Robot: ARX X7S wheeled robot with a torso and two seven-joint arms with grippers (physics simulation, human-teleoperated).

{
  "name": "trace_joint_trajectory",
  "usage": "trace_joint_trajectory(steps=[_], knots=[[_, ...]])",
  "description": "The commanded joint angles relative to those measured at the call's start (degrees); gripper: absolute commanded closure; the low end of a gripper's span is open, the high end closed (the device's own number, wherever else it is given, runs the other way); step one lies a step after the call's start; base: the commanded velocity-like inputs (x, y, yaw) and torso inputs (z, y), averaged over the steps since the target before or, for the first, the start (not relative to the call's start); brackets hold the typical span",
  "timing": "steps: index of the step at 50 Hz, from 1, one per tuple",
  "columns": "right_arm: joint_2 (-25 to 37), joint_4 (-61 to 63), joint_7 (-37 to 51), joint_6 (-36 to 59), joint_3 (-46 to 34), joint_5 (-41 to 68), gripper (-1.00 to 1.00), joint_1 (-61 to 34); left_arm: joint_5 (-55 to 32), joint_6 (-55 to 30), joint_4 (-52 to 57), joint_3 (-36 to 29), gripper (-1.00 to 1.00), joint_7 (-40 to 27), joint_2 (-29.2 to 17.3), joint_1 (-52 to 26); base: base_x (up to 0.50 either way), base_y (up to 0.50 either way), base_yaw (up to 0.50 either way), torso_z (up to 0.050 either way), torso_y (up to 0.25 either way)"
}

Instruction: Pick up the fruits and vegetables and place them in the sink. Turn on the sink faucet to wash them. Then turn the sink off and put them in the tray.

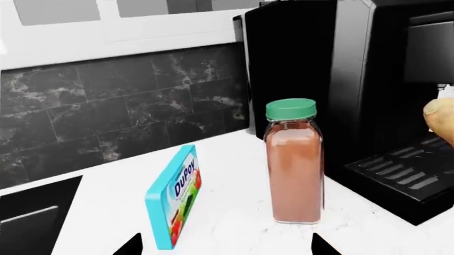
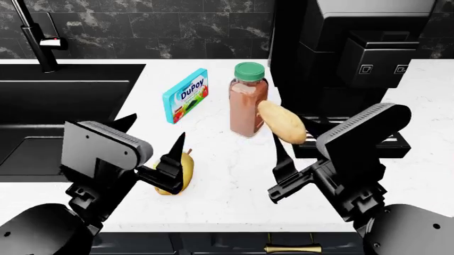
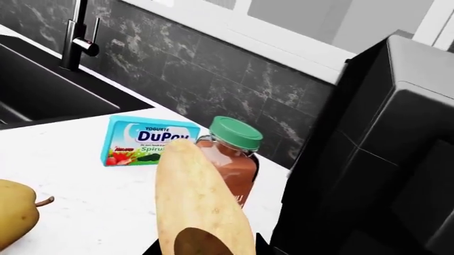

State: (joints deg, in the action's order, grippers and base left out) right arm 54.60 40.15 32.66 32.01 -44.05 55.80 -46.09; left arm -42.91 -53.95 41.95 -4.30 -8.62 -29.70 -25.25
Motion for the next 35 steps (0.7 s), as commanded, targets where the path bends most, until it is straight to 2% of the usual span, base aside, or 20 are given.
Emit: trace_joint_trajectory(steps=[1, 35], knots=[[-0.2, 0.1, -0.8, -1.2, -0.1, -1.8, 1.00, 1.0, 1.5, -0.9, -1.4, -3.3, -1.00, 0.3, -0.9, 1.1, 0.00, 0.00, 0.00, 0.000, 0.000], [-1.2, -0.8, -2.8, -1.7, -1.2, -2.6, 1.00, 1.6, 4.2, 1.7, -5.5, -7.5, -1.00, 1.7, -1.4, 5.1, 0.00, 0.00, 0.00, 0.000, 0.000]])
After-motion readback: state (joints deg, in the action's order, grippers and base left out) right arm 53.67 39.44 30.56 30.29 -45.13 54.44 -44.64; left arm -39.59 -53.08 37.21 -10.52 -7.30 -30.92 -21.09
